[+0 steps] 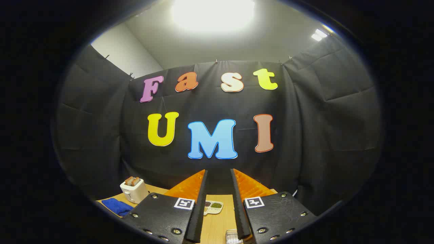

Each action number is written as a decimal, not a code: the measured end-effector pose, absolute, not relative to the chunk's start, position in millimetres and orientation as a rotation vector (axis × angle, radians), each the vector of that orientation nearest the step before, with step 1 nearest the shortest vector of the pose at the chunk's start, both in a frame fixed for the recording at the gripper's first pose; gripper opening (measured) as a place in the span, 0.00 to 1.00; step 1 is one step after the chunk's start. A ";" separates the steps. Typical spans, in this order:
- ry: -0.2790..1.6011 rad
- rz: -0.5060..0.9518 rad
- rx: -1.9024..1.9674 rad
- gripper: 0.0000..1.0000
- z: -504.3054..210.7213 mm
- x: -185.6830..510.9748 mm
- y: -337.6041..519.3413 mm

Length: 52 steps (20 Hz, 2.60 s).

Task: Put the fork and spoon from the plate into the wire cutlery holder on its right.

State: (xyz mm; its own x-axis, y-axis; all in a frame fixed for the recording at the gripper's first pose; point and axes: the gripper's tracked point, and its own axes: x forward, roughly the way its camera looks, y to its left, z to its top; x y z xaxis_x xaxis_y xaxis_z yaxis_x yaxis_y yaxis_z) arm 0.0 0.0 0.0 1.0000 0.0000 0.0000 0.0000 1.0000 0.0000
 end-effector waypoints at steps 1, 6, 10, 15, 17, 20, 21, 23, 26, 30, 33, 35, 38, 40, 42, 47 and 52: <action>-0.002 0.003 0.000 0.39 0.6 -0.5 1.1; -0.003 0.008 -0.001 0.39 0.8 -1.8 4.8; 0.004 0.007 0.004 0.39 -1.2 -3.5 6.7; 0.005 0.005 0.004 0.39 -2.6 -2.9 9.4; 0.008 0.008 0.003 0.39 -4.9 -3.2 12.2; 0.037 0.022 0.005 0.39 -20.5 -1.6 22.1; 0.070 0.033 0.009 0.39 -35.7 -2.1 28.6; 0.160 0.070 0.021 0.39 -73.6 -3.5 47.9; 0.295 0.124 0.024 0.39 -128.8 -10.9 75.1; 0.471 0.187 0.053 0.40 -200.3 -21.8 107.9; 0.587 0.211 0.059 0.40 -248.8 -31.5 127.7; 0.656 0.218 0.062 0.40 -275.1 -38.6 138.3; 0.765 0.208 0.073 0.40 -313.7 -48.0 150.3; 0.841 0.196 0.082 0.40 -337.0 -53.6 156.7; 0.912 0.182 0.091 0.40 -359.6 -63.0 164.1; 0.999 0.154 0.085 0.40 -394.1 -76.5 173.5; 1.076 0.117 0.089 0.40 -416.7 -87.7 175.0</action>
